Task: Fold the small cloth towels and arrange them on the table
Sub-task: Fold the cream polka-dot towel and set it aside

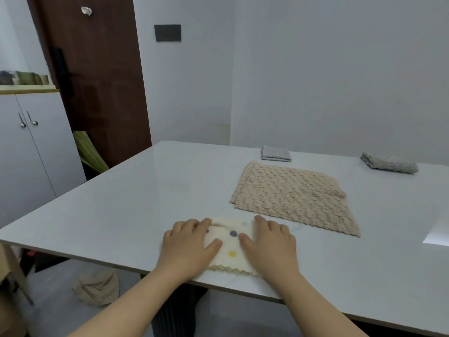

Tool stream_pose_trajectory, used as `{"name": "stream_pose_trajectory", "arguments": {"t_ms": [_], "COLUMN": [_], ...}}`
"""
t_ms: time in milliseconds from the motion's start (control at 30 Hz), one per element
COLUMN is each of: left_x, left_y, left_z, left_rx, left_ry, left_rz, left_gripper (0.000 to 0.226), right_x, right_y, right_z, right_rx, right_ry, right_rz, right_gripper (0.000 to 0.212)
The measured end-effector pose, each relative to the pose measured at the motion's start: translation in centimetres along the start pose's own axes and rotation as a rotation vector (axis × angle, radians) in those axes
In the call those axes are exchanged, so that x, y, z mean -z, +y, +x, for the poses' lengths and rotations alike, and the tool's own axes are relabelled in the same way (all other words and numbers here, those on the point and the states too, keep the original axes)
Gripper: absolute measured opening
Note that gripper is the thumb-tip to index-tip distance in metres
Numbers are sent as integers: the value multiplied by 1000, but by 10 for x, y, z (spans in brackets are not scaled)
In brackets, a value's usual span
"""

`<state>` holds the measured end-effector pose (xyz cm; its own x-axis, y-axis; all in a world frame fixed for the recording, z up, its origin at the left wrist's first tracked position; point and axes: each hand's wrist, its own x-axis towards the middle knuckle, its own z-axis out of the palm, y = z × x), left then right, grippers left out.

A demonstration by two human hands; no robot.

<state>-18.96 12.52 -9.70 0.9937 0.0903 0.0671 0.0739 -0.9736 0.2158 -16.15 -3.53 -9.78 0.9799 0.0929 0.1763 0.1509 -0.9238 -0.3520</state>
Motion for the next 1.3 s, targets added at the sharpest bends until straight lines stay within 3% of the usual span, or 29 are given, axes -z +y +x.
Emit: {"name": "stream_pose_trajectory", "arguments": {"t_ms": [200,367,500,667,933,1067,1300], "left_x": [17,21,16,20,26,47,112], "left_y": [13,14,13,12,0,-19,-67], "left_z": [12,11,-5,8,76,107,108], "left_rx": [202,227,212,201,321,444,668], "left_ry": [-152,-210,-156,-115,47,29,-43], "left_rz": [-288,-465,-740,-1040,-1240,-1331,-1416], "left_gripper": [60,30,35,5,10,7,31], "right_x": [5,12,15,19,14,17,48], "right_y": [3,7,9,6,-17,-43,-116], "right_z": [-10,-17,-20,-4,70,109,138], "right_rx": [-119,-112,-90,-141,-249,-314,-346], "right_ry": [8,-24,-20,-48,-137,-252,-508], "right_rz": [-2,95,265,687,1058,1112,1145], "right_gripper": [52,34,28,26,17,17,13]}}
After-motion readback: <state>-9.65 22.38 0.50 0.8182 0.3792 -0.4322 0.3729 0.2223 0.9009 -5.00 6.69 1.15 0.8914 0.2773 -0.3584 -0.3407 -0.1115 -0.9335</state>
